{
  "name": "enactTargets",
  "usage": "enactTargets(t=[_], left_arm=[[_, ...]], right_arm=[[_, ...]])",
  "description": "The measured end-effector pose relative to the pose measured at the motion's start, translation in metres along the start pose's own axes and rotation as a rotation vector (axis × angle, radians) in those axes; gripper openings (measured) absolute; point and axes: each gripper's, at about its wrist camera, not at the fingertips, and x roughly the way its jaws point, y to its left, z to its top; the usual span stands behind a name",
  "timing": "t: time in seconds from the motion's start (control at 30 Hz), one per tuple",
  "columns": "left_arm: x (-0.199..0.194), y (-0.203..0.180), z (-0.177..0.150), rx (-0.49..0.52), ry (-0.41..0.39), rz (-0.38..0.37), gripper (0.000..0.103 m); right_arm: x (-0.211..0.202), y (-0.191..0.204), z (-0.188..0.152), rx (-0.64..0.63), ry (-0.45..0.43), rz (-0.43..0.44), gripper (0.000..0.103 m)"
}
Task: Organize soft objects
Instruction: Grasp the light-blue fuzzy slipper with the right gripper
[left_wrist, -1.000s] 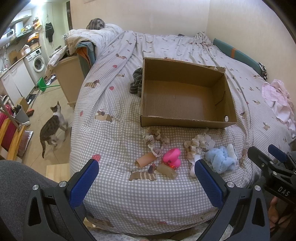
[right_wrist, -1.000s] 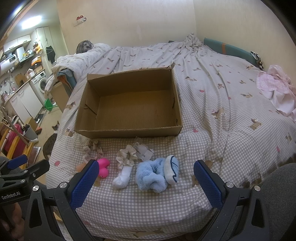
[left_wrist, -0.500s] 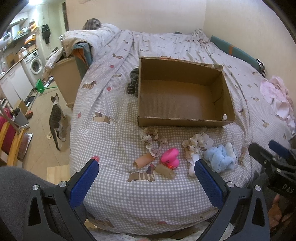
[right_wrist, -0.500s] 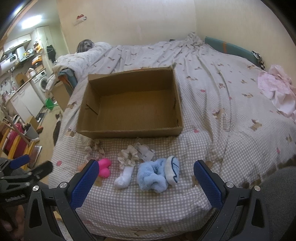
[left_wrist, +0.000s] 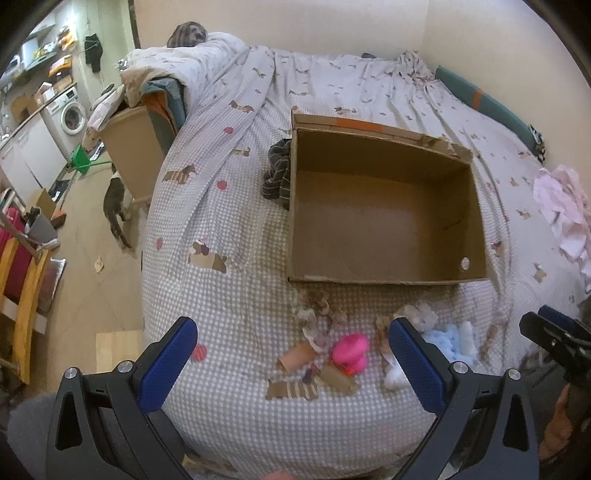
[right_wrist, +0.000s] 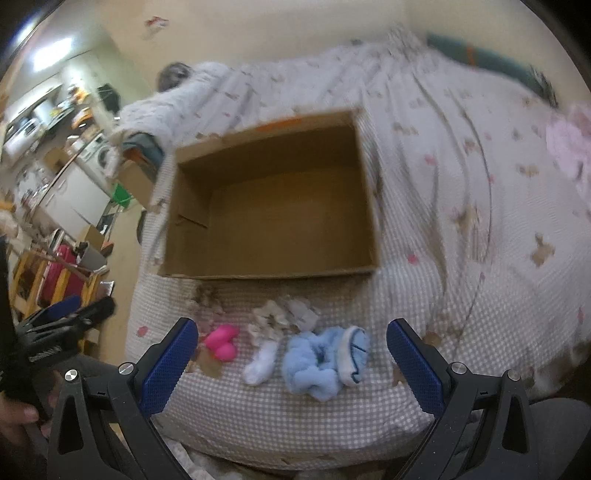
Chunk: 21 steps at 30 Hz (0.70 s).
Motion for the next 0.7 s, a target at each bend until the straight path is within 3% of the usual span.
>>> enactTargets(t=[0.13,0.3,0.37,0.5,0.63,0.7], left_arm=[[0.027,0.008,0.001,-0.011,0.046,0.031,0.103],[0.049,0.020,-0.011,-0.044,0.092,0.044,0.103],[0.055,0.025,-0.014,-0.090,0.122,0.008,0.103],[0.063,0.026,-0.020,-0.098,0.157,0.011,0.103],[0.070,0.028,-0.025,-0.100,0.186,0.006,0.103],[0.073,0.032,-0.026,-0.104,0.191,0.013,0.103]], right_arm=[[0.040,-0.033,-0.002,0.113,0.159,-0.050,0.103],[0.083,-0.030,-0.018,0.033,0.318,-0.110,0.103],[0.095,-0.014,-0.023,-0.042,0.347,-0.110,0.103],[0.123,0.010,-0.032,-0.145,0.391,-0.117,0.103],[0.141,0.010,-0.043,-0.146,0.410,-0.195,0.103],[0.145,0.001,-0.046,-0.084,0.411,-0.201,0.103]])
